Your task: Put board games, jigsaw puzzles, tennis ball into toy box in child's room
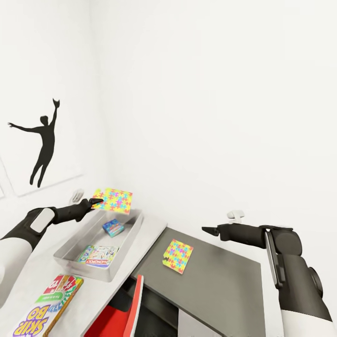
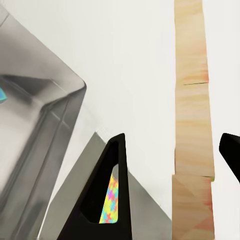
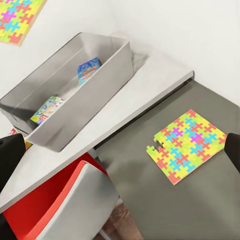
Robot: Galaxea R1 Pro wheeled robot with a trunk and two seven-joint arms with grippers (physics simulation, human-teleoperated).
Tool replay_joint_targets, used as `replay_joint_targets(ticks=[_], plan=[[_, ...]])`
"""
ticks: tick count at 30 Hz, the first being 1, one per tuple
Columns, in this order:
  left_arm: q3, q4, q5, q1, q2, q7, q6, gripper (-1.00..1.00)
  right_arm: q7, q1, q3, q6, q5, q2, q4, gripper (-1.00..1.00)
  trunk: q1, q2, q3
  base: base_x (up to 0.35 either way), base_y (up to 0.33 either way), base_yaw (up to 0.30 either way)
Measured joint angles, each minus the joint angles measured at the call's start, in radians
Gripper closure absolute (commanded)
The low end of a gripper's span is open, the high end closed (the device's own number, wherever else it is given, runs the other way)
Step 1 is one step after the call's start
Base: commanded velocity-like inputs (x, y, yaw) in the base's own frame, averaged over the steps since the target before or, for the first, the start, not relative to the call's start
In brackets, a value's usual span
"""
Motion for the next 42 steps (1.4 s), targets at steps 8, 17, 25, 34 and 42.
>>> replay_joint_targets(ticks=[8, 17, 25, 34, 42], plan=[[-0.001, 0.025, -0.001, -0.073, -0.005, 0.075, 0.003, 1.00, 0.001, 0.000, 0.000, 0.000, 0.000, 0.001, -0.009, -1.00, 0.000, 0.000, -0.013, 0.000, 0.000, 0.000], [-0.005, 0.033, -0.002, -0.117, -0.022, 0.206, -0.045, 1.00, 0.001, 0.000, -0.002, 0.000, -0.001, -0.001, -0.014, -1.00, 0.000, 0.000, -0.028, 0.000, 0.000, 0.000], [-0.007, 0.035, -0.004, -0.121, -0.059, 0.230, -0.068, 1.00, 0.002, 0.000, -0.003, 0.000, -0.001, -0.002, -0.033, -1.00, 0.000, 0.000, -0.041, 0.000, 0.000, 0.000], [-0.007, 0.035, -0.067, -0.119, -0.072, 0.240, -0.083, 1.00, 0.002, 0.000, -0.003, 0.000, -0.001, 0.000, -0.036, -1.00, 0.000, 0.000, -0.055, 0.000, 0.000, 0.000], [-0.005, 0.023, -0.126, -0.106, -0.076, 0.229, -0.083, 1.00, 0.002, 0.000, -0.003, 0.000, -0.001, -0.001, -0.036, -1.00, 0.000, 0.001, -0.067, 0.000, 0.000, 0.000]])
